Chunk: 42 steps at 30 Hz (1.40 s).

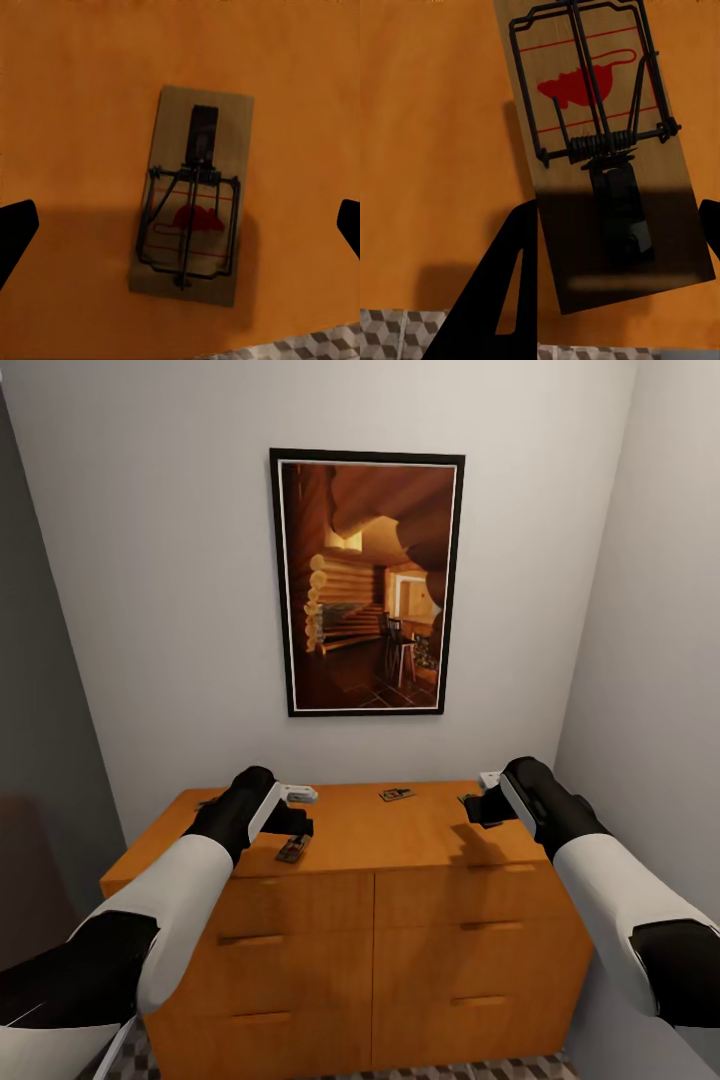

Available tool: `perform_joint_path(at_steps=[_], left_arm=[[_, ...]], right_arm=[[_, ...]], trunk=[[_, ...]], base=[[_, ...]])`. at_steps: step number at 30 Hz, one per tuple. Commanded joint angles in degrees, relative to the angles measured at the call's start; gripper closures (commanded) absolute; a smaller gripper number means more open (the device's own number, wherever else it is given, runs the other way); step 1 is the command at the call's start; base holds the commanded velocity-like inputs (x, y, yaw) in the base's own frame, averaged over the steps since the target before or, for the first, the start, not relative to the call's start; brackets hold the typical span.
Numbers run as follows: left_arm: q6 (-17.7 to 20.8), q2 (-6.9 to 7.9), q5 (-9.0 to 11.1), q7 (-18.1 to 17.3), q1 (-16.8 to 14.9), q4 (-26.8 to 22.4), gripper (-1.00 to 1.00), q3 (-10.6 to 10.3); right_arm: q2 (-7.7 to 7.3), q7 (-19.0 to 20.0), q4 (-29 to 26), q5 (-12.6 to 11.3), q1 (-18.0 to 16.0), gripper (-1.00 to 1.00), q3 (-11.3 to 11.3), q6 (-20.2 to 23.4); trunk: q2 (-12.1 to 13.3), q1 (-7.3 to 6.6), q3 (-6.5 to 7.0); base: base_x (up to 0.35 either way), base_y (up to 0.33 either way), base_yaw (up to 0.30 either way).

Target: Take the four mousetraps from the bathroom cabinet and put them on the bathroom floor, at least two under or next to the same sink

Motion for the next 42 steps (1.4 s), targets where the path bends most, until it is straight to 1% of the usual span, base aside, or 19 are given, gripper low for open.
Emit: perform_joint_path(at_steps=[1, 24, 33, 42], left_arm=[[0.21, 0.04, 0.11, -0.01, -0.04, -0.05, -1.00, -0.21], [0.20, 0.00, -0.06, -0.01, -0.04, -0.11, -1.00, -0.22], [0.14, -0.03, 0.31, -0.01, -0.04, 1.00, -1.00, -0.29], [0.06, 0.03, 0.36, -0.01, -0.04, 3.28, -1.00, -0.36]], right_arm=[[-0.09, -0.17, -0.06, -0.48, -0.05, 1.00, 0.33, 0.21], [-0.09, -0.23, -0.06, -0.46, -0.05, 1.00, 0.34, 0.21], [-0.09, -0.23, -0.06, -0.48, -0.05, 1.00, 0.39, 0.21], [-0.01, -0.26, -0.06, -0.52, -0.05, 1.00, 0.41, 0.21]], trunk=[[-0.04, 0.01, -0.07], [-0.04, 0.01, -0.07], [-0.04, 0.01, -0.07], [-0.04, 0.01, -0.07]], base=[[0.071, 0.000, 0.000], [0.014, 0.000, 0.000], [0.000, 0.000, 0.000], [0.000, 0.000, 0.000]])
